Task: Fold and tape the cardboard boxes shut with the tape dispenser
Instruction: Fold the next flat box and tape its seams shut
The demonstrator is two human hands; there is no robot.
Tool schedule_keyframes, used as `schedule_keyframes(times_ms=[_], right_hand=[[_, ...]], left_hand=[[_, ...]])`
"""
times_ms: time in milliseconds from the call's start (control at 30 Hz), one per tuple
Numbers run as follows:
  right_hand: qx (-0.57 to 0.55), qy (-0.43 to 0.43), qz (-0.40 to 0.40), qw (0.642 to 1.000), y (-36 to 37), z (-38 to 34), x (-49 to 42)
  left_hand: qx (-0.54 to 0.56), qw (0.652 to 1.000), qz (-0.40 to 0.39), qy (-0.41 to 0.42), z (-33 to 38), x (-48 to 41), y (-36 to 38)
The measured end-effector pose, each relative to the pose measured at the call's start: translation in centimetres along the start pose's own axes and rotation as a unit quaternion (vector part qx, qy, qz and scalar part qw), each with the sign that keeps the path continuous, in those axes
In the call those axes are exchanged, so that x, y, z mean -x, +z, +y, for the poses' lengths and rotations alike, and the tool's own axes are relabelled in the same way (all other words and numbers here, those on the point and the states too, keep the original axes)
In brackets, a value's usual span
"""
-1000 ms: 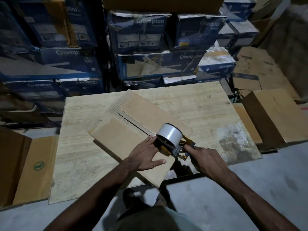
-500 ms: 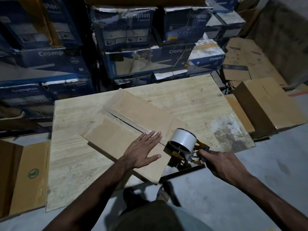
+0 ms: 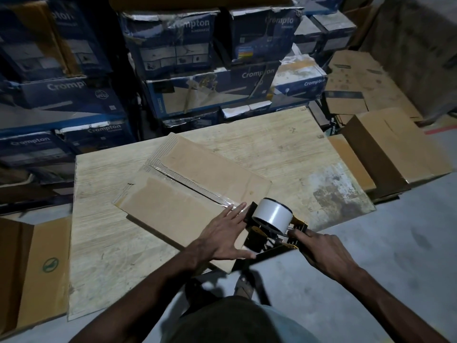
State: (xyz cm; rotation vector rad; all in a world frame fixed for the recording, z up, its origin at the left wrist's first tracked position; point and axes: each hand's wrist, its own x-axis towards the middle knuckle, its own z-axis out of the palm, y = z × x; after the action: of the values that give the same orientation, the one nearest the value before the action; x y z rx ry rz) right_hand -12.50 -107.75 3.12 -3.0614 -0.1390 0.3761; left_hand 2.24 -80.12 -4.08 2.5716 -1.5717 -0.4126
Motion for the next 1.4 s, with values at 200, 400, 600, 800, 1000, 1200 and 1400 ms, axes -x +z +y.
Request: schedule_keyframes(times_ms=[200,400,600,800,1000,1200,1400], right_hand=[[-0.029,0.008,-0.006,1.0,-0.3,-0.8,-0.2],[-0.08,-0.027,0.01,0.996,-1.2,-5.6,-5.4],[-0.085,-0.037,0.041,0.995,-1.8,-6.3,-6.0],[-0.048,-0.037,0.028,0.998,-1.3,-5.2,-4.0],[-0.034,-0.013,0.045,0.998,-1.0,-3.5,-1.0],[-0.027,-0.018,0.008,0.999,2.1,-3.7,-3.0],[-0.072,-0.046,0.026,0.996,6.1,-5.1,-7.3]], left_hand=[[0.022,0.999,0.017,-0.039,0.4,0.0,0.3],[0.02,0.998,0.037,-0.057,-6.8,1.9,-0.9],[0.017,0.998,0.033,-0.049,-9.1,2.5,-1.0],[0.002,0.998,0.035,-0.044,-9.2,2.6,-1.1],[-0.002,0.998,0.04,-0.051,-9.1,2.6,-0.8],[-0.002,0.998,0.031,-0.051,-9.1,2.6,-1.1],[0.006,0.998,0.026,-0.05,-9.1,2.5,-1.2]])
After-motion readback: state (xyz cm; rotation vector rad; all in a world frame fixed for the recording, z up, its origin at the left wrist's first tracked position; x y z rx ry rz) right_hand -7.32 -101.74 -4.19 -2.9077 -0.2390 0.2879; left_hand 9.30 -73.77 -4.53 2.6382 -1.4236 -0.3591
